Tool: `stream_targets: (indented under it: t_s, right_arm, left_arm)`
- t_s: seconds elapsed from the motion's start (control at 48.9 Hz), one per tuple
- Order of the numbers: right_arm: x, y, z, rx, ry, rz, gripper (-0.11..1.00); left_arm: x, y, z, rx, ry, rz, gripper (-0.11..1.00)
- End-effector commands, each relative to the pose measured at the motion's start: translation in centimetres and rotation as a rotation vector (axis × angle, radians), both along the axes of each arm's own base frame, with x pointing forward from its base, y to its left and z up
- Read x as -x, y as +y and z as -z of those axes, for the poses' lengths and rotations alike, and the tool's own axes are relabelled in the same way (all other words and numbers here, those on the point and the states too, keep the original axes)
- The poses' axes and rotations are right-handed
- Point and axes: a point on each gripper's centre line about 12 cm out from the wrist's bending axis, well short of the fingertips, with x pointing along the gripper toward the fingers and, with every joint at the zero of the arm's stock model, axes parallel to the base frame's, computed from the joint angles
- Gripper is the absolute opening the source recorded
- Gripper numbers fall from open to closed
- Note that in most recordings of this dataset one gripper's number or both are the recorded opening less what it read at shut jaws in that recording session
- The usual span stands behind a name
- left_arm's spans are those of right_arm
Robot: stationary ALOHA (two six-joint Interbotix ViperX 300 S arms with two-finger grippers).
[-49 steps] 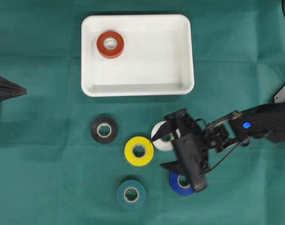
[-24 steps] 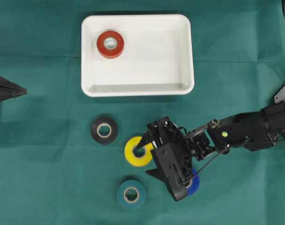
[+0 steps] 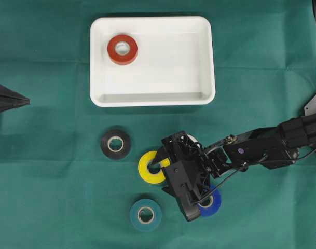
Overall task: Put the tape into the white case with the right arm.
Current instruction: 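Reach the right gripper down onto the yellow tape roll and grasp it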
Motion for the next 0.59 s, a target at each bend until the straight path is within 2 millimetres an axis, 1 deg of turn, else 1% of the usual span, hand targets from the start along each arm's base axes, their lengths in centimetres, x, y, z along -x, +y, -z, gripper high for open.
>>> stream_targets:
  t_s: [0.0, 0.368, 0.43, 0.512, 0.573]
  right_arm:
    - [-0.67, 0.25, -1.08, -0.010, -0.034, -0.003, 0.56]
    - [-0.59, -0.17, -0.73, 0.009, -0.003, 0.015, 0.56]
    - [-0.57, -0.19, -0.71, 0.008, 0.001, 0.018, 0.54]
    - [-0.60, -0.19, -0.74, 0.007, 0.001, 0.021, 0.49]
    - [-0.63, -0.20, -0.76, 0.006, 0.003, 0.024, 0.39]
  left_arm:
    - [-0.13, 0.03, -0.45, 0.001, -0.012, -0.002, 0.01]
    - [-0.12, 0.03, -0.39, 0.001, -0.011, -0.002, 0.01]
    - [-0.13, 0.03, -0.45, 0.001, -0.012, -0.002, 0.01]
    - [-0.13, 0.03, -0.45, 0.001, -0.012, -0.002, 0.01]
    - [-0.13, 0.03, -0.45, 0.001, -0.012, -0.002, 0.01]
